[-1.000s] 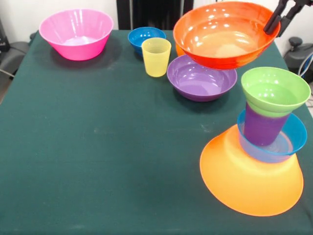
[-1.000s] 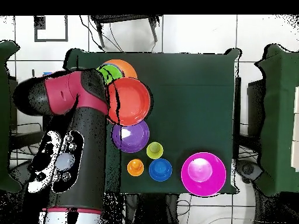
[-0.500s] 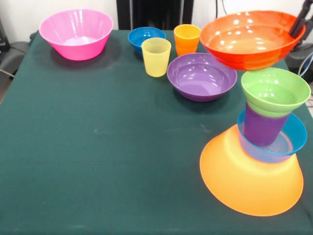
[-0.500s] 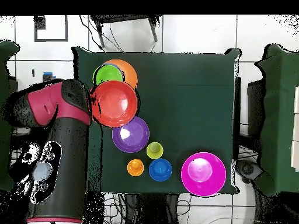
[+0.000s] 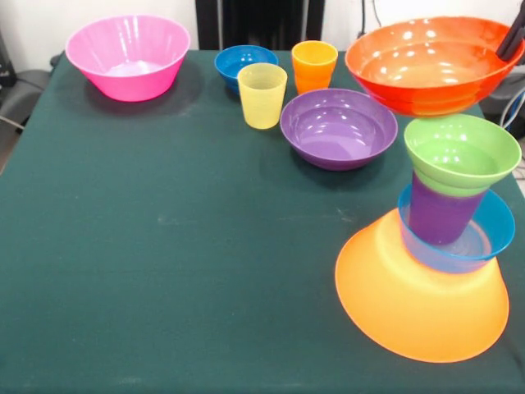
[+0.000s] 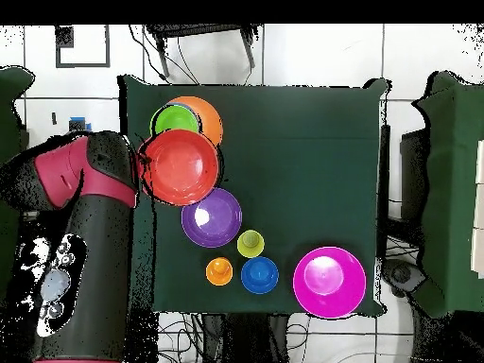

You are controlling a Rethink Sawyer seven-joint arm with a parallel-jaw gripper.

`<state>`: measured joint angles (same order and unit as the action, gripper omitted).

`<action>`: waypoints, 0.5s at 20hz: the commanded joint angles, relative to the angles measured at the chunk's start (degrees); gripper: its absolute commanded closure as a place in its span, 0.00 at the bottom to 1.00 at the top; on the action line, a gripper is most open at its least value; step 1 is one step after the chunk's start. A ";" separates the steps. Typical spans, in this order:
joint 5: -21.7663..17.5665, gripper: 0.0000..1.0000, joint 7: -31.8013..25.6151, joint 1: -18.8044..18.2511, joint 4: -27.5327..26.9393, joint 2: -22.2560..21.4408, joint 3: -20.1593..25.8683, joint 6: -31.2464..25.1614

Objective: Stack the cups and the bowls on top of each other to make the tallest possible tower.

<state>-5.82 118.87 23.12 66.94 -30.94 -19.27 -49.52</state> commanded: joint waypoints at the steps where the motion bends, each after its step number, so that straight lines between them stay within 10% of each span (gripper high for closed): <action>1: -4.43 1.00 4.12 -1.11 -1.45 3.99 0.52 0.43; 10: -4.36 1.00 5.37 0.23 -2.09 4.98 -1.53 0.92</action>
<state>-5.97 118.87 23.07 65.49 -29.49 -22.29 -49.52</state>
